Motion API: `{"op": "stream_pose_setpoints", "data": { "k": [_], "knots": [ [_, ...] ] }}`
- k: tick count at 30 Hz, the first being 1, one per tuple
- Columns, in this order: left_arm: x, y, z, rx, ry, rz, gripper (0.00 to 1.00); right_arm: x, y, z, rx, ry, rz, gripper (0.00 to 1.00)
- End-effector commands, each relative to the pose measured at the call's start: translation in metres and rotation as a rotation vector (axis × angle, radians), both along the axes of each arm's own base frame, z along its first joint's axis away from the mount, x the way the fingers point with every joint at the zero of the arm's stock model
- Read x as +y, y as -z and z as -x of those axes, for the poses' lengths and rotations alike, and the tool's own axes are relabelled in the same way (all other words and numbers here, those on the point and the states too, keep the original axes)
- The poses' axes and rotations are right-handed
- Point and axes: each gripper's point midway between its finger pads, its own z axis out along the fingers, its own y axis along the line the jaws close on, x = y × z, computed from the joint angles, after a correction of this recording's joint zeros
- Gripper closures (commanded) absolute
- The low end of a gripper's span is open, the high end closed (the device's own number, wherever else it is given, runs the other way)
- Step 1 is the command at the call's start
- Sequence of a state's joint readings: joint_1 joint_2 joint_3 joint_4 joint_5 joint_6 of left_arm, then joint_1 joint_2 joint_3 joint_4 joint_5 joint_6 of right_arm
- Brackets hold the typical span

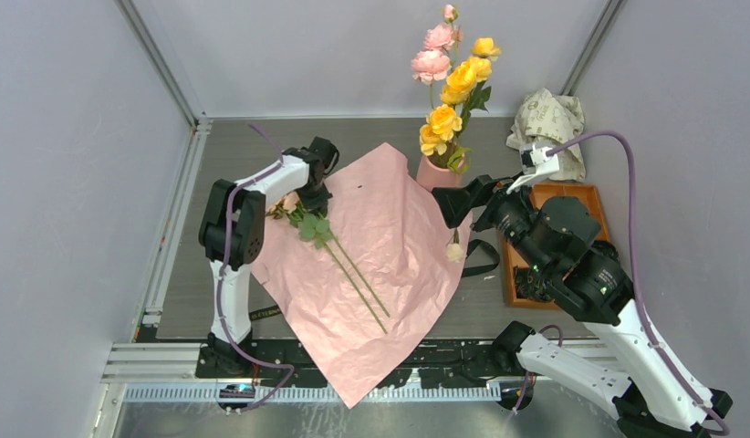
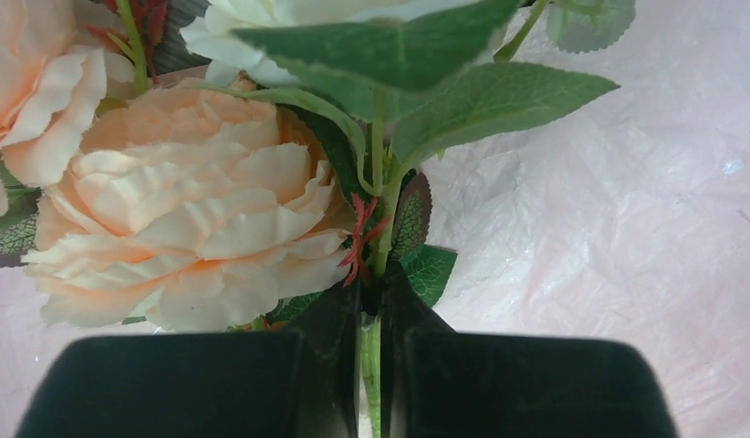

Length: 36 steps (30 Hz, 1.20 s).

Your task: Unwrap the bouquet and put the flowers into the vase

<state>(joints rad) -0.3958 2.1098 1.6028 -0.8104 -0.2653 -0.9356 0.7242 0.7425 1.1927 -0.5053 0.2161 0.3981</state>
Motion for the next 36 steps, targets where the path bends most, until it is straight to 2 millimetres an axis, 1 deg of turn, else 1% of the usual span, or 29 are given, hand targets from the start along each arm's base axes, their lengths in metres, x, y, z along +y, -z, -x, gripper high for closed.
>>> {"op": "stream_pose_setpoints", "data": {
  "k": [1,4,5,10,15,18,21,22,23,24,26,28,31,32,33,34,35,36],
  "knots": [
    [-0.001,-0.019,0.001,-0.04,0.012,0.035,1.0,0.006,-0.013,-0.003,-0.029,-0.012,-0.044,0.07],
    [-0.005,-0.049,-0.002,-0.114,0.03,0.078,1.0,0.01,-0.012,-0.003,-0.022,-0.027,-0.044,0.07],
    [-0.006,-0.065,-0.002,-0.157,0.035,0.099,1.0,0.011,-0.013,-0.003,-0.022,-0.033,-0.046,0.07],
    [-0.011,-0.131,-0.005,-0.339,0.079,0.176,1.0,0.016,-0.016,-0.001,-0.02,-0.059,-0.06,0.07],
    [-0.014,-0.187,-0.001,-0.488,0.131,0.238,1.0,0.022,-0.017,0.001,-0.013,-0.09,-0.063,0.07],
    [-0.01,-0.219,0.004,-0.593,0.146,0.259,1.0,0.031,-0.017,0.003,-0.002,-0.134,-0.068,0.08],
    [0.001,-0.262,0.015,-0.715,0.145,0.254,1.0,0.04,-0.013,0.004,0.023,-0.174,-0.067,0.09],
    [0.008,-0.282,0.022,-0.761,0.143,0.244,1.0,0.043,-0.011,0.004,0.032,-0.183,-0.065,0.09],
    [0.016,-0.297,0.029,-0.792,0.136,0.227,1.0,0.046,-0.011,0.004,0.038,-0.194,-0.061,0.09],
    [0.027,-0.316,0.036,-0.833,0.119,0.196,1.0,0.048,-0.01,0.003,0.047,-0.199,-0.056,0.1],
    [0.05,-0.345,0.055,-0.895,0.089,0.135,1.0,0.057,-0.006,0.003,0.071,-0.232,-0.04,0.11],
    [0.078,-0.372,0.08,-0.958,0.043,0.064,1.0,0.068,-0.005,0.003,0.088,-0.268,-0.024,0.12],
    [0.122,-0.401,0.125,-1.026,-0.054,-0.034,1.0,0.091,0.002,0.002,0.13,-0.324,0.031,0.13],
    [0.136,-0.41,0.141,-1.05,-0.088,-0.06,1.0,0.104,0.006,0.005,0.14,-0.353,0.063,0.13],
    [0.148,-0.417,0.156,-1.069,-0.117,-0.079,1.0,0.115,0.01,0.006,0.144,-0.362,0.105,0.13],
    [0.16,-0.425,0.171,-1.091,-0.144,-0.096,1.0,0.126,0.018,0.007,0.152,-0.36,0.167,0.13],
    [0.169,-0.43,0.185,-1.106,-0.164,-0.111,1.0,0.135,0.019,0.006,0.144,-0.341,0.22,0.13],
    [0.18,-0.436,0.201,-1.125,-0.188,-0.121,1.0,0.151,0.033,0.004,0.16,-0.344,0.293,0.13]
  ]
}}
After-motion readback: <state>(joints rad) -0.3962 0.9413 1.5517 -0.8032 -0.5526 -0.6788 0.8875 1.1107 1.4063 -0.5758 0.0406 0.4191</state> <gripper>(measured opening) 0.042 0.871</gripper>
